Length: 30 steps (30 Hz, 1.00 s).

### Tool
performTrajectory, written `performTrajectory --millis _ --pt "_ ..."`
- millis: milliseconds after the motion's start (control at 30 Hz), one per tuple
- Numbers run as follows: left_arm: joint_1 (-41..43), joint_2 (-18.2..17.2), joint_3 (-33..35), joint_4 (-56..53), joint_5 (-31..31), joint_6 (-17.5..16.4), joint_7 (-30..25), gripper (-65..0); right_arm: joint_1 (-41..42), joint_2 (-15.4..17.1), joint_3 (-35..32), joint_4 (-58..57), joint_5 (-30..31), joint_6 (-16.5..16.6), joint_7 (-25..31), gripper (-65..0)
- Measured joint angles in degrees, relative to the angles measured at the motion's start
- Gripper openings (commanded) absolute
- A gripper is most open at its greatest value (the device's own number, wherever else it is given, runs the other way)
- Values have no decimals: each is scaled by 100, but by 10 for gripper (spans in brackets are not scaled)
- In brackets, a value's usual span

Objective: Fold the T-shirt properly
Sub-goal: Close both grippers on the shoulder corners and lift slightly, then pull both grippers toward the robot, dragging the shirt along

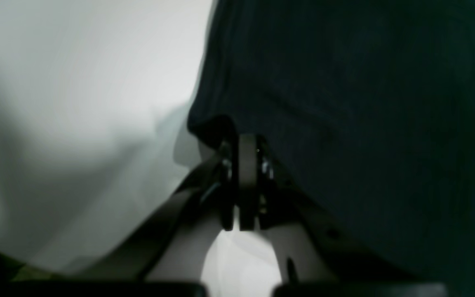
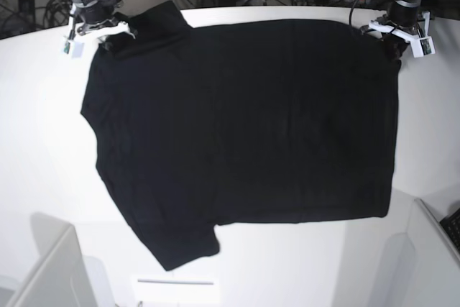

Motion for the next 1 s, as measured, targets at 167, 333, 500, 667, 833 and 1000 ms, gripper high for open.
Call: performTrajectory --millis 167,333,500,667,833,1000 --pt "-146 0 0 4 2 -2 7 -650 243 15 -11 2 13 2 -4 -650" --pt "-337 0 2 4 2 0 4 -650 590 15 -11 2 -17 2 -44 -650" --pt "-588 2 2 -13 0 13 11 -650 1154 28 24 -9 -42 0 -778 -650" --pt "-942 42 -39 -28 7 13 824 -650 1600 17 24 -13 -70 0 -1106 -650" --pt "-1261 310 -236 -28 2 -2 1102 -650 1980 -2 2 -234 -85 -2 -1307 -650" --pt "-1526 367 -372 -33 68 44 1362 -650 2194 11 2 -420 -85 -2 -1364 -650"
